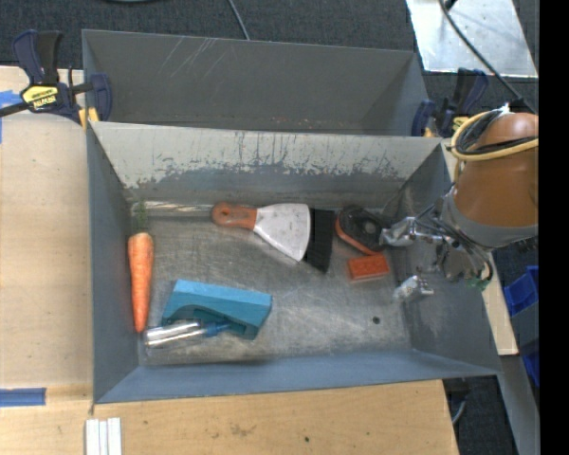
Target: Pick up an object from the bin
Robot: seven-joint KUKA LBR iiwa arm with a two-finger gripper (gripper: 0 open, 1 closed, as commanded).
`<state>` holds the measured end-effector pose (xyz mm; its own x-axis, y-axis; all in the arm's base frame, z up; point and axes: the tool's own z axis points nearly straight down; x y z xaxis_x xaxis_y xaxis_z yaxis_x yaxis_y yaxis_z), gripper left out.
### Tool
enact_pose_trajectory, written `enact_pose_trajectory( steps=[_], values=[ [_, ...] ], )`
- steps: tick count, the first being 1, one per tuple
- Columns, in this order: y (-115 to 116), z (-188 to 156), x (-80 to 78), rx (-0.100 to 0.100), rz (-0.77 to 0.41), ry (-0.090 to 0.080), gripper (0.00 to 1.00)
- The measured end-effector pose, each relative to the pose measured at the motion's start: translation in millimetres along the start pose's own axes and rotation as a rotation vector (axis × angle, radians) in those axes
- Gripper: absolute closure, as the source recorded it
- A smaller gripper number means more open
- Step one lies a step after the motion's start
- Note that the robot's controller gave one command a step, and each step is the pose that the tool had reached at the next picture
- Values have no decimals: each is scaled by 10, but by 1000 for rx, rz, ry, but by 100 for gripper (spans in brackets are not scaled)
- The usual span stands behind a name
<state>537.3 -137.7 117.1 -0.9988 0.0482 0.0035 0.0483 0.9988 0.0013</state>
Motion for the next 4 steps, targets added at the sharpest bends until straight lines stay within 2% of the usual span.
enact_pose_trajectory(
  steps=[1, 2, 3, 4],
  values=[
    [129, -305, -528, 1, 134, -8, 0],
    [201, 200, -485, 1, 265, -15, 0],
    [63, 338, -571, -9, 166, -13, 100],
    [63, 338, -571, -9, 166, -13, 100]
  ],
)
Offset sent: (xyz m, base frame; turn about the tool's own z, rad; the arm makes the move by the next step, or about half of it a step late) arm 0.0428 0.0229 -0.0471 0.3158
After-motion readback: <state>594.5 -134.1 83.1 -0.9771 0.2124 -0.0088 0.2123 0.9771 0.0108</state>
